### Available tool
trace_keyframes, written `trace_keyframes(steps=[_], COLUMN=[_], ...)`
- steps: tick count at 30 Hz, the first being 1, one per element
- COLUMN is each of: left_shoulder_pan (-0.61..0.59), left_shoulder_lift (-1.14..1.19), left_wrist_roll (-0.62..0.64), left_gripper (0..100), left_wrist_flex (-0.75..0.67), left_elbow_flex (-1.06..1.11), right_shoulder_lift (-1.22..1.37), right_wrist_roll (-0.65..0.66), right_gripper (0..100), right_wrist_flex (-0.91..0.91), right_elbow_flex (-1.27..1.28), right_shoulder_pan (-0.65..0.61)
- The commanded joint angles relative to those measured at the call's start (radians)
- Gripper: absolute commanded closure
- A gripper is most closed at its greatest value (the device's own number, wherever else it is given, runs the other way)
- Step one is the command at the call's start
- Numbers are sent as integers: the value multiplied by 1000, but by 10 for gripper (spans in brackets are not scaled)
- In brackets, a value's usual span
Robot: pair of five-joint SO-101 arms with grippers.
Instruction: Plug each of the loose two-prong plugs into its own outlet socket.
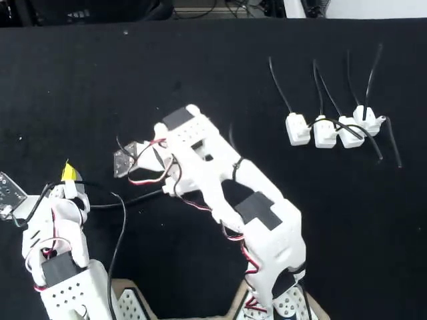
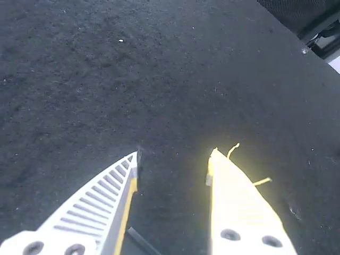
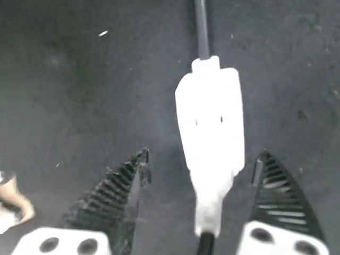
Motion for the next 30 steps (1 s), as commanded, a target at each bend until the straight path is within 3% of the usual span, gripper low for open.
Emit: trace_keyframes(steps=[1,7,9,11,12,14,22,30], left_shoulder_pan=[8,44,45,45,45,45,45,45], left_shoulder_lift=[-8,-8,-8,-8,-8,-8,-8,-8], left_wrist_roll=[14,12,12,12,12,12,12,12], left_gripper=[787,787,787,787,787,787,787,787], left_wrist_flex=[-20,-17,-18,-18,-18,-20,-20,-20], left_elbow_flex=[-38,-38,-38,-38,-36,-30,-30,-28], right_shoulder_lift=[-33,-33,-38,-42,-45,-58,-76,-76], right_wrist_roll=[17,-15,-94,-190,-245,-379,-838,-891], right_gripper=[717,737,825,975,989,951,987,987], right_wrist_flex=[-112,-207,-229,-247,-247,-216,-12,-14], right_elbow_flex=[62,143,147,137,120,87,-122,-220], right_shoulder_pan=[-12,-8,0,25,40,101,486,698])
